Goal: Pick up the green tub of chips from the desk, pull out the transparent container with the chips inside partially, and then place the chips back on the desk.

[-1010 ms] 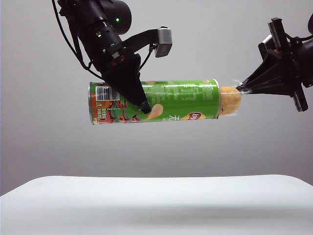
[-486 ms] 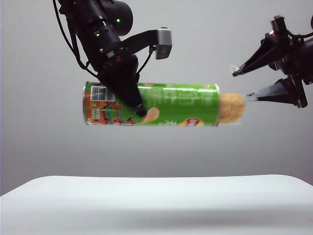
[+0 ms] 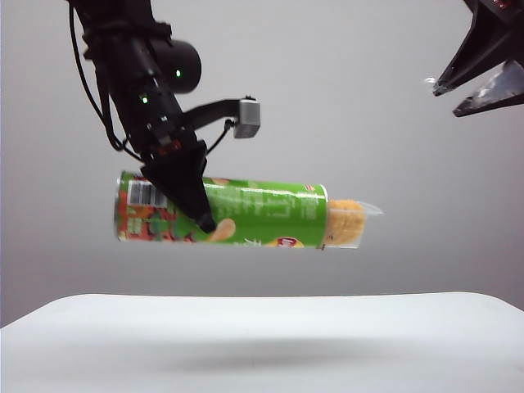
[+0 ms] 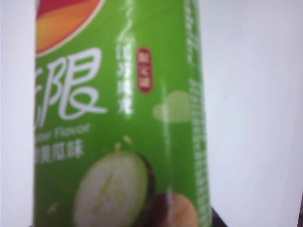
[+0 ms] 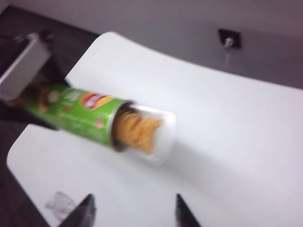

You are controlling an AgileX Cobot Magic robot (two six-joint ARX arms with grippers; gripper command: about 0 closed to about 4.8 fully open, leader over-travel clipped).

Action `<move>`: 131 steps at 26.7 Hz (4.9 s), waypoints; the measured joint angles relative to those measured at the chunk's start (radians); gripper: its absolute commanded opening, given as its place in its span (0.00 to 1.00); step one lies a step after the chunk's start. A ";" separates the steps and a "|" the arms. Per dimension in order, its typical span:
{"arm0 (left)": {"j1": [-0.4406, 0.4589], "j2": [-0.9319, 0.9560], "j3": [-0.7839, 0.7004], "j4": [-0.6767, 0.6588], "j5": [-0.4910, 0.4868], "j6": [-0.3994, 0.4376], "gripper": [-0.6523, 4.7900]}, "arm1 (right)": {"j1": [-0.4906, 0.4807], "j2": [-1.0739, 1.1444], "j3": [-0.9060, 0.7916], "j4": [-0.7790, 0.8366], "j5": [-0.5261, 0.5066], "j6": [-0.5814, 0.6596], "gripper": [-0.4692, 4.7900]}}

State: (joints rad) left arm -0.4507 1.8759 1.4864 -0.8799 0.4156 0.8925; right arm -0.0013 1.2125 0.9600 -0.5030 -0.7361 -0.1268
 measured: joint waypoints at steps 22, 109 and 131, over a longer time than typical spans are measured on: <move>0.014 0.262 -0.013 0.132 0.093 0.029 0.63 | 0.095 -0.098 -0.180 -0.042 0.087 0.066 0.49; 0.015 -1.748 -1.211 0.713 -0.509 -0.930 0.95 | 0.094 -1.212 -0.740 0.490 0.581 0.417 0.18; 0.395 -1.875 -1.432 0.830 -0.219 -0.978 0.80 | 0.094 -1.212 -0.953 0.548 0.763 0.388 0.17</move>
State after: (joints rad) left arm -0.0555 0.0010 0.0540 -0.0502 0.1970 -0.0853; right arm 0.0929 0.0002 0.0071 0.0452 0.0273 0.2615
